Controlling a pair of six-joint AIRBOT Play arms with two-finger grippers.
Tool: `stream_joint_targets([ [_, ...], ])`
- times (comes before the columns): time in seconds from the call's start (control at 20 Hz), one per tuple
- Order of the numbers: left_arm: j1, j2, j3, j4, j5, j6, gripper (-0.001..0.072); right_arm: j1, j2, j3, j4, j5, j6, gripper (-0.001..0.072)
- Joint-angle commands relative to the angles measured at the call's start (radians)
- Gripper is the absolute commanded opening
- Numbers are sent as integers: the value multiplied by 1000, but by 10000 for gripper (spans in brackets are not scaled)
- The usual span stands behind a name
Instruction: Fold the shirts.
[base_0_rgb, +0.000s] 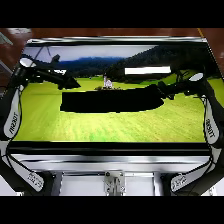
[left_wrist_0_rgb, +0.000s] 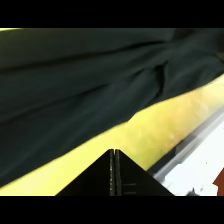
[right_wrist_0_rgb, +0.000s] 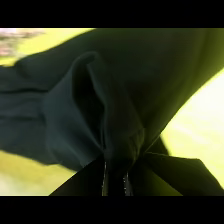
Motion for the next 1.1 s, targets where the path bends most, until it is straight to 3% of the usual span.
stream_joint_targets([
  [0.0, -172, -45, 0, -4, 157, 2, 38, 1, 134, 0, 4, 74, 14, 61],
  [0.2, -353, -93, 0, -30, 268, 2, 38, 1, 284, 1, 2, 174, 55, 61],
  [0.4, -477, -158, 2, -186, 407, 13, 37, 1, 395, 0, -14, 273, 101, 61],
  [0.65, -583, -261, 3, -381, 411, 27, 38, 3, 470, 0, -42, 340, 136, 62],
  [0.9, -537, -257, 3, -450, 418, 102, 33, 5, 480, 0, -40, 322, 150, 62],
  [1.05, -406, -164, 2, -320, 359, 86, 32, 70, 471, 0, -48, 226, 147, 61],
])
